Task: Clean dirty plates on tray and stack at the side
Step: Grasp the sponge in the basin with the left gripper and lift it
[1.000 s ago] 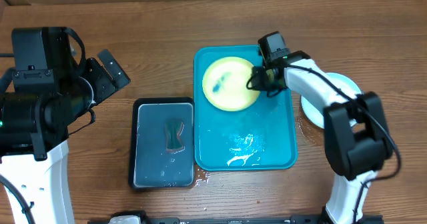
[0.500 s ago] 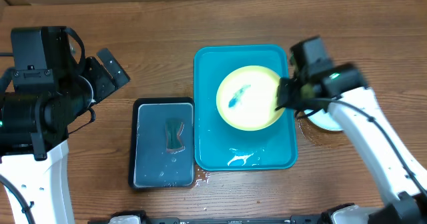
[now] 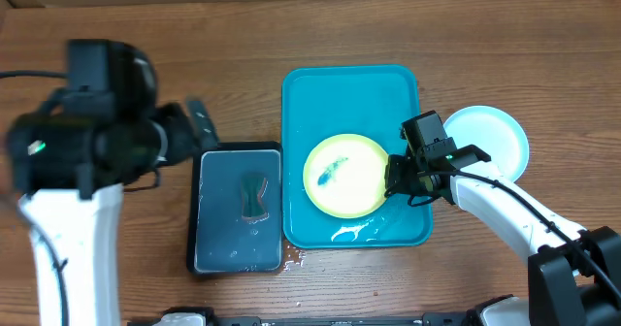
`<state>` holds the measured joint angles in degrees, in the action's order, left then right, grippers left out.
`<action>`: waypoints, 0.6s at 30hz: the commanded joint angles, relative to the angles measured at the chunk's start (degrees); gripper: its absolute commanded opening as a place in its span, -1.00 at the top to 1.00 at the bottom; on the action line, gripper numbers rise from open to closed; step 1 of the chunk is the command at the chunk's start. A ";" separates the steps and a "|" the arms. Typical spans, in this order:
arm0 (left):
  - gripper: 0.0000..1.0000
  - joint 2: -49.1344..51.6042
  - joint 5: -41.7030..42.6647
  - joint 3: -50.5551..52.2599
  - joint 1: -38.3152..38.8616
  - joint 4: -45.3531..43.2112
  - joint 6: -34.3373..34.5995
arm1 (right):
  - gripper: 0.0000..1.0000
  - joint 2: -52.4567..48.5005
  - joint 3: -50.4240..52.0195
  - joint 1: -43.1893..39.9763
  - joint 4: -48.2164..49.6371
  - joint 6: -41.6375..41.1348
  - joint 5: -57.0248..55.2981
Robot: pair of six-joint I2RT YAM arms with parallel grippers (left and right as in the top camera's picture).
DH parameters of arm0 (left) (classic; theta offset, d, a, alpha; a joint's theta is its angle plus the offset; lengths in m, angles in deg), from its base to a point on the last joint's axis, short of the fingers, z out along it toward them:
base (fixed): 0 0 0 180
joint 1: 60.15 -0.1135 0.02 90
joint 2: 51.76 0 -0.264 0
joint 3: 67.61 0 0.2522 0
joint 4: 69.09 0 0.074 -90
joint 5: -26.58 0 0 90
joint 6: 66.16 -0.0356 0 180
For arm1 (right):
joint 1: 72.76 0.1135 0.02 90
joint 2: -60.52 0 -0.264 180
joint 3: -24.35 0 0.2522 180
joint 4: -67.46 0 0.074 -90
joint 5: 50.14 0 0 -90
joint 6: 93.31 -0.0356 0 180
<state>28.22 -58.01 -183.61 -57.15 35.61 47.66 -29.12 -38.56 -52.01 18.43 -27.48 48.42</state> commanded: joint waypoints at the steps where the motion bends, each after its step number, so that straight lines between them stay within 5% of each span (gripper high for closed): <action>1: -0.85 3.02 2.25 8.31 3.80 -0.74 -2.80 | 0.20 1.11 -0.79 -0.26 -2.10 1.64 0.57; 5: -0.48 6.01 2.80 18.91 8.44 -4.76 -2.71 | 0.21 3.39 -2.43 -1.40 -5.95 1.68 0.55; 10: -0.52 10.86 -3.87 28.96 10.51 -10.86 5.64 | 0.21 8.33 -4.07 -2.82 -9.35 1.70 0.57; 15: -0.61 16.94 -2.69 37.77 10.43 -22.38 5.79 | 0.19 11.69 -4.09 -3.15 -12.04 1.70 0.55; 18: -0.35 20.22 -1.73 38.56 10.43 -26.32 5.77 | 0.18 11.65 -4.09 -3.15 -13.09 1.70 0.55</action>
<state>45.34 -59.82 -146.08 -46.68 11.68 52.03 -18.06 -41.49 -54.78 5.77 -26.01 48.66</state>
